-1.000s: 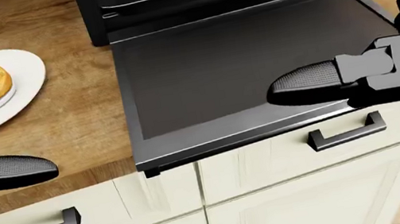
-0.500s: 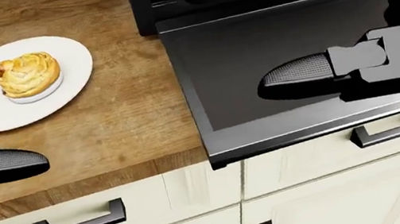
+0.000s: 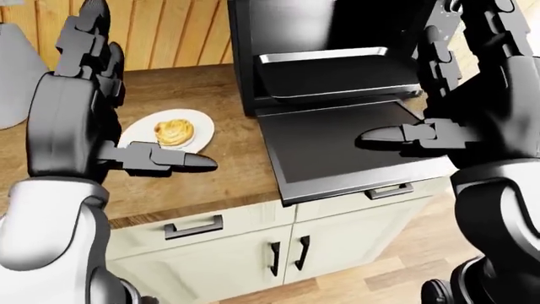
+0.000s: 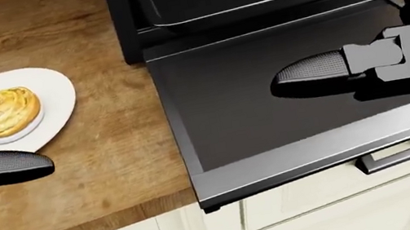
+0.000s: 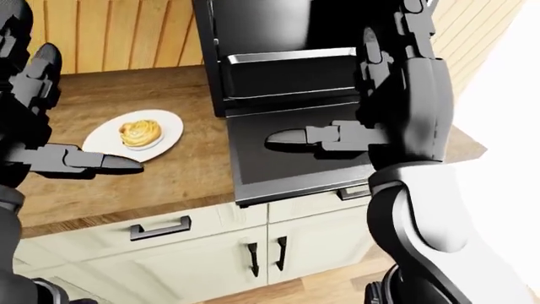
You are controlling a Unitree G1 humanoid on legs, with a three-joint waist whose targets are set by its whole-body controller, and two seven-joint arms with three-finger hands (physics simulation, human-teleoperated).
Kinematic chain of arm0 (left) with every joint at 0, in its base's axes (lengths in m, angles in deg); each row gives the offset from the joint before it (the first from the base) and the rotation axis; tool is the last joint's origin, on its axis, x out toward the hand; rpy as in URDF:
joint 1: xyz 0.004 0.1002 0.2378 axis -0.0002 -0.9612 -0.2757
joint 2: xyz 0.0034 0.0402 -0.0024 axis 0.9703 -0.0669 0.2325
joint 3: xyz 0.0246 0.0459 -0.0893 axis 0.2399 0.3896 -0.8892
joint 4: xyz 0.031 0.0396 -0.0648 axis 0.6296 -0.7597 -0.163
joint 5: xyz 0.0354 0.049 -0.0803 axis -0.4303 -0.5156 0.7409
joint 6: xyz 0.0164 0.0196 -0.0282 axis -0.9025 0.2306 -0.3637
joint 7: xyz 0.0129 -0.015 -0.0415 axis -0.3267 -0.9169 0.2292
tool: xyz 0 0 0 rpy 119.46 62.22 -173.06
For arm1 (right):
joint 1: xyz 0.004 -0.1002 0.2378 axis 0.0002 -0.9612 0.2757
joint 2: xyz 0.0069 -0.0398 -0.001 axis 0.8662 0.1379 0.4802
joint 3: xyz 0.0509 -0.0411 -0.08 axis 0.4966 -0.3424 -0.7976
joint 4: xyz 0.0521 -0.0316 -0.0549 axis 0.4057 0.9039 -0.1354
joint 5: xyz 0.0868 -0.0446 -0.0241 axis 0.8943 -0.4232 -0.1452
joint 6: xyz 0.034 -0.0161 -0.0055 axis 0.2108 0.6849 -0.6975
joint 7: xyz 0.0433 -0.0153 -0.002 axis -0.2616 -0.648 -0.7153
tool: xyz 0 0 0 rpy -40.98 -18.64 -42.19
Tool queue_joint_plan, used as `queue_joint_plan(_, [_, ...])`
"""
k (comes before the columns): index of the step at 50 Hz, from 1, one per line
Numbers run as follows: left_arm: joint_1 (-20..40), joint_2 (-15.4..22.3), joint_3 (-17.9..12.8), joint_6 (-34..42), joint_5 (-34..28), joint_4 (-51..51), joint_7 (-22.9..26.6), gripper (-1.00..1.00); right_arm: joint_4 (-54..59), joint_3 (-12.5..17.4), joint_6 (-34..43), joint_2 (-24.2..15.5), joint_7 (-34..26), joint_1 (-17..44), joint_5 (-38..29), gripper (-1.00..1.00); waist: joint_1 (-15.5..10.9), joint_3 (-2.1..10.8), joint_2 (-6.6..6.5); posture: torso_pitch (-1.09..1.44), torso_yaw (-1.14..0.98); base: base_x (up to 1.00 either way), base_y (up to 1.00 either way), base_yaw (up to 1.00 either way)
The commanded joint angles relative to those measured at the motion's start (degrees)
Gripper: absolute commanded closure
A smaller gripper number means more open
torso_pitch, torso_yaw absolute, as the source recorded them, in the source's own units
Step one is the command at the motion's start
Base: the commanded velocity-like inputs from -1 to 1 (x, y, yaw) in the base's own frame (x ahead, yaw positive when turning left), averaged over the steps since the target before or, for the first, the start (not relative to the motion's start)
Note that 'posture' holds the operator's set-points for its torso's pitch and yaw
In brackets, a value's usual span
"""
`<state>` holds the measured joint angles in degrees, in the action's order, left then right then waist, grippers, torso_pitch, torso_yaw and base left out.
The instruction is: Place the scone on the tray of the toaster oven.
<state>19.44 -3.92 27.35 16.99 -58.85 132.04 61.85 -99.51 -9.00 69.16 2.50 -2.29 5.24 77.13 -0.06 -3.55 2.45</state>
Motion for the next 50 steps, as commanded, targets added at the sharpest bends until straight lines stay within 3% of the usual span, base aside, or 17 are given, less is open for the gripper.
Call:
queue_joint_plan(1, [1.6,1.0,-0.8,-1.1,-0.3,0.3,-0.2,-1.0,-0.5,0.3,-1.3,-0.3,-0.1,1.7,-0.4,-1.0,-0.6,0.97,1.16,0.0,0.0,0.25,0.0,0.0])
queue_joint_plan(4, [1.7,0.9,-0.8,-1.3,-0.4,0.1,-0.2,-1.0,-0.8,0.4,-1.2,-0.3,-0.1,1.4,-0.4,-1.0,-0.2,1.16,0.13,0.0,0.0,0.24,0.0,0.0])
queue_joint_plan(7, [1.4,1.0,-1.0,-1.2,-0.5,0.4,0.0,-1.0,-1.0,0.6,-1.1,-0.4,-0.2,1.1,-0.3,-1.0,-0.1,0.18,-1.37,0.0,0.0,0.2,0.0,0.0])
queue_joint_plan(8, [1.5,1.0,-1.1,-1.2,-0.5,0.4,0.0,-1.0,-1.0,0.6,-1.1,-0.4,-0.1,1.1,-0.3,-1.0,0.0,0.81,-1.91,0.0,0.0,0.12,0.0,0.0])
queue_joint_plan(10, [1.1,1.1,-1.3,-1.2,-0.5,0.8,0.2,-1.0,-0.9,1.5,0.4,-0.7,1.1,3.7,1.6,-1.0,0.6,0.89,-3.15,0.0,0.0,0.0,0.0,0.0])
queue_joint_plan(11, [1.0,1.1,-1.3,-1.1,-0.5,0.8,0.2,-1.0,-0.8,1.5,0.5,-0.8,1.3,3.9,1.8,-1.0,0.9,1.48,-4.7,0.0,0.0,0.0,0.0,0.0])
queue_joint_plan(13, [0.8,1.1,-1.6,-1.2,-0.5,0.9,0.2,-1.0,-1.2,0.5,-1.8,-0.8,0.7,1.6,0.7,-1.0,1.0,0.99,-3.46,0.0,0.0,0.0,0.0,0.0])
queue_joint_plan(17, [0.7,1.3,-1.9,-1.0,-0.4,1.3,0.3,-1.0,-0.7,-0.1,-2.2,-0.6,0.5,1.5,0.1,-1.0,0.2,1.55,-2.04,0.0,0.0,0.0,0.0,0.0])
queue_joint_plan(21, [0.6,1.3,-1.8,-0.9,-0.3,1.4,0.3,-1.0,-0.9,0.3,-1.7,-0.4,0.5,1.8,0.3,-1.0,-0.2,1.7,-1.47,0.0,0.0,0.0,0.0,0.0])
queue_joint_plan(27, [1.1,1.6,-1.7,-0.7,-0.4,1.3,0.3,-1.0,-0.7,1.9,0.1,-1.5,1.9,3.9,2.8,-1.0,-0.5,1.67,-1.41,0.0,0.0,0.0,0.0,0.0])
queue_joint_plan(35, [0.6,1.3,-1.7,-0.9,-0.5,1.6,0.3,-1.0,-1.2,1.0,-2.2,-1.8,2.1,1.7,2.4,-1.0,-0.6,1.45,-1.35,0.0,0.0,0.0,0.0,0.0])
queue_joint_plan(36, [0.4,1.4,-1.8,-1.0,-0.5,1.6,0.4,-1.0,-1.2,0.9,-2.1,-1.8,2.1,1.6,2.3,-1.0,-0.5,2.58,-1.62,0.0,0.0,0.21,0.0,0.0])
queue_joint_plan(37, [0.4,1.4,-1.9,-0.9,-0.5,1.6,0.4,-1.0,-1.2,1.1,-2.1,-1.7,2.2,1.6,2.5,-1.0,-0.5,0.94,-1.88,0.0,0.0,0.23,0.0,0.0])
queue_joint_plan(38, [0.4,1.4,-1.9,-0.9,-0.5,1.6,0.4,-1.0,-1.3,1.1,-2.1,-1.7,2.2,1.6,2.5,-1.0,-0.4,0.36,-2.09,0.0,0.0,0.23,0.0,0.0])
queue_joint_plan(45, [0.7,1.4,-1.6,-1.0,-0.6,1.2,0.3,-1.0,-1.0,1.1,-2.0,-2.0,2.3,1.9,2.7,-1.0,-0.2,0.72,-3.55,0.0,0.0,0.22,0.0,0.0])
queue_joint_plan(50, [2.0,1.7,-1.3,-0.7,-0.6,0.5,0.4,-1.0,-0.9,1.6,-1.7,-2.4,2.5,2.4,3.4,-1.0,-0.6,0.46,-2.49,0.0,0.0,0.23,0.0,0.0])
